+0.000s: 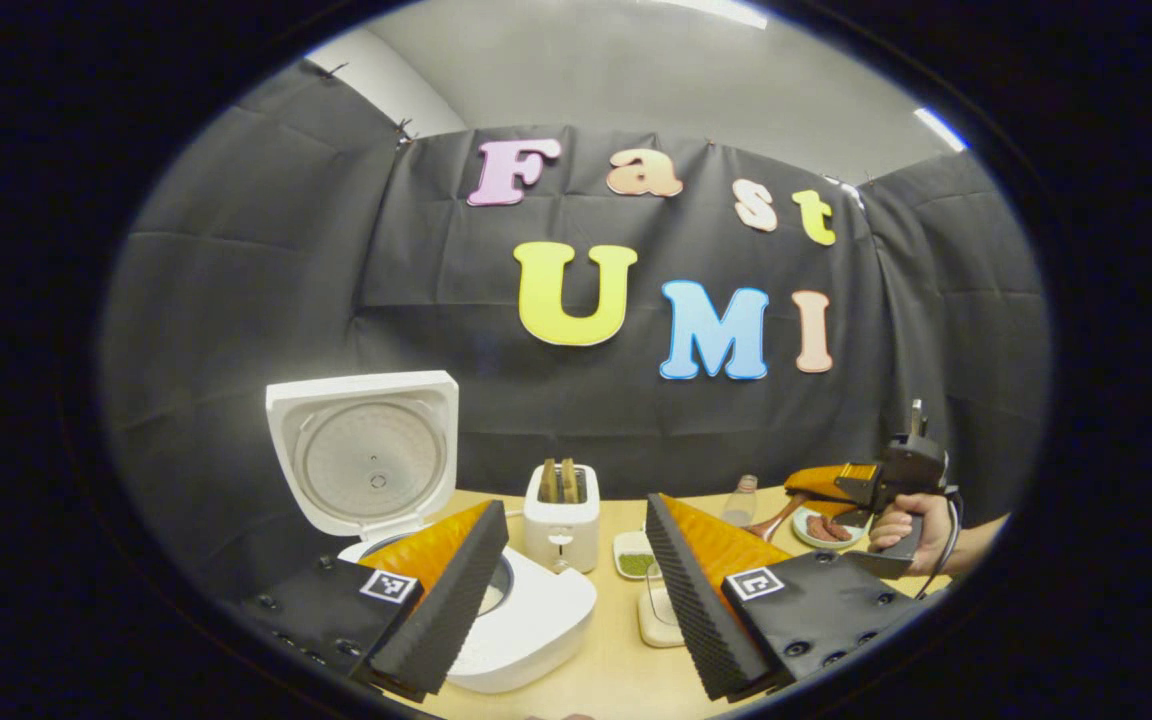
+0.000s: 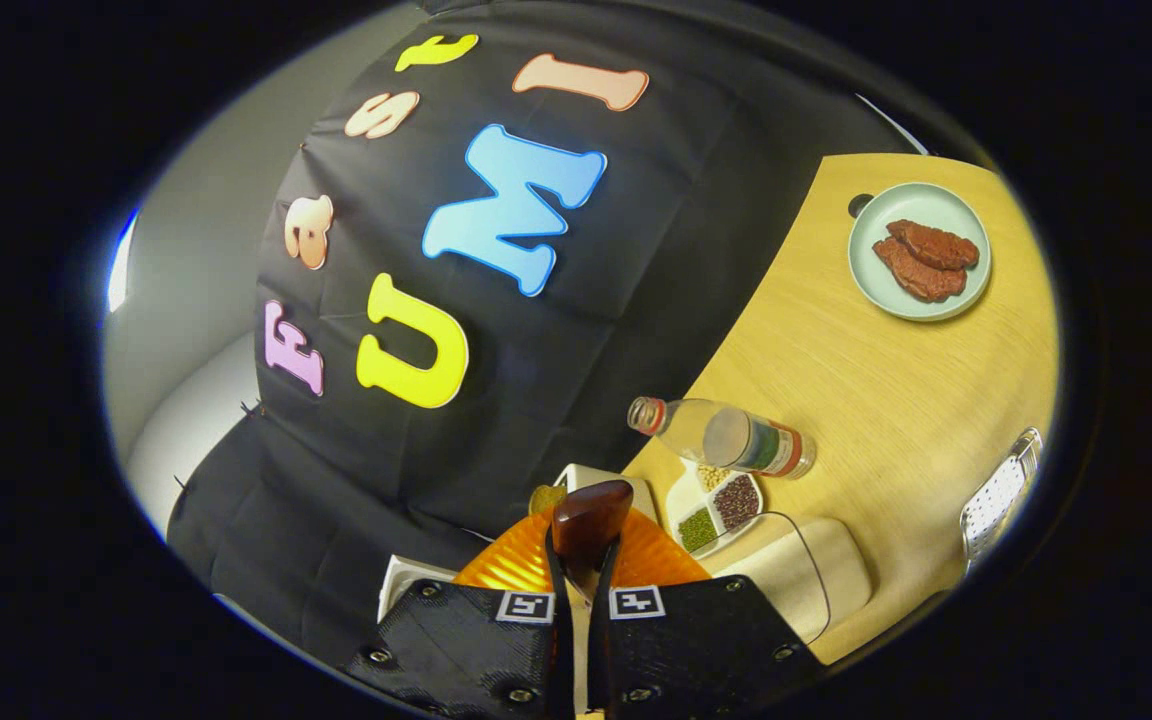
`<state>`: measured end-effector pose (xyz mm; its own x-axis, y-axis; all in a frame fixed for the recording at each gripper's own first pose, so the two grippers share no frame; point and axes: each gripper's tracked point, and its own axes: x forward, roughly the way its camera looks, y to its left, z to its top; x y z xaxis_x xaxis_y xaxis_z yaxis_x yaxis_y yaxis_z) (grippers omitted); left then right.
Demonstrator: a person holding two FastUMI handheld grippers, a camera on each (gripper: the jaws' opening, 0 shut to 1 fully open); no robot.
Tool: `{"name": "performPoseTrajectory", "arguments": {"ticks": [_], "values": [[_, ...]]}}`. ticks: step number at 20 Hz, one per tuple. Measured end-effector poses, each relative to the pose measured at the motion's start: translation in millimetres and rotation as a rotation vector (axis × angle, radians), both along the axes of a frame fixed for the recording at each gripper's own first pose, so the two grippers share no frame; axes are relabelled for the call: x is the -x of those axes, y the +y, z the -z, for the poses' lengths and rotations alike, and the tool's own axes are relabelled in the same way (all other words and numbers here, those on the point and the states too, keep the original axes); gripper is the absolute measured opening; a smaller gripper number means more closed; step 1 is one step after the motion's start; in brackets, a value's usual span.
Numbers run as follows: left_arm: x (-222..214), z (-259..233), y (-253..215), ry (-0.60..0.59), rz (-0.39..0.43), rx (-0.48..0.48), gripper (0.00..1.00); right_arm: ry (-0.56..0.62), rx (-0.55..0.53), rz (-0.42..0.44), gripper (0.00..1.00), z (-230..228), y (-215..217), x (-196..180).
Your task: Close the left gripper, press the button to open the rice cooker; take a wooden spoon from the chopstick holder with the right hand, scoop a spoonful of rice and pour it into the rice cooker, then put the wooden spoon back into the chopstick holder.
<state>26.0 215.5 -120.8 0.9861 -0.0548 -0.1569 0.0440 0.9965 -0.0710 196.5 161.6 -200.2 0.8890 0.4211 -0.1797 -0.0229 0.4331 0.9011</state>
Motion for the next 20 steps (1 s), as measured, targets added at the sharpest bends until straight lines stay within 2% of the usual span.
{"name": "performPoseTrajectory", "arguments": {"ticks": [4,6,9,10,11,13,15,16,17,18,20], "values": [[6,4,18,0.000,-0.024,-0.003,1.00,0.003,-0.155,-0.025,0.05,-26,17,9],[10,8,29,0.002,-0.037,-0.006,1.00,0.001,-0.197,-0.042,0.05,-39,27,10],[18,11,47,-0.005,-0.050,-0.029,1.00,-0.021,-0.199,-0.076,0.06,-60,48,7],[20,12,55,-0.005,-0.059,-0.036,0.96,-0.030,-0.195,-0.088,0.06,-67,55,8],[22,14,61,-0.005,-0.065,-0.037,1.00,-0.039,-0.186,-0.102,0.06,-73,64,7],[25,17,75,-0.003,-0.081,-0.034,1.00,-0.060,-0.155,-0.133,0.05,-81,81,4],[29,21,86,0.000,-0.104,-0.034,1.00,-0.070,-0.136,-0.166,0.05,-84,101,3],[32,21,91,0.001,-0.112,-0.033,0.96,-0.069,-0.134,-0.182,0.05,-84,112,3],[33,23,95,0.001,-0.118,-0.030,1.00,-0.067,-0.138,-0.198,0.05,-85,123,0],[34,24,99,0.002,-0.123,-0.028,0.96,-0.064,-0.142,-0.213,0.05,-85,134,-2],[34,28,106,-0.002,-0.125,-0.030,0.96,-0.054,-0.144,-0.241,0.05,-84,156,-7]]}}
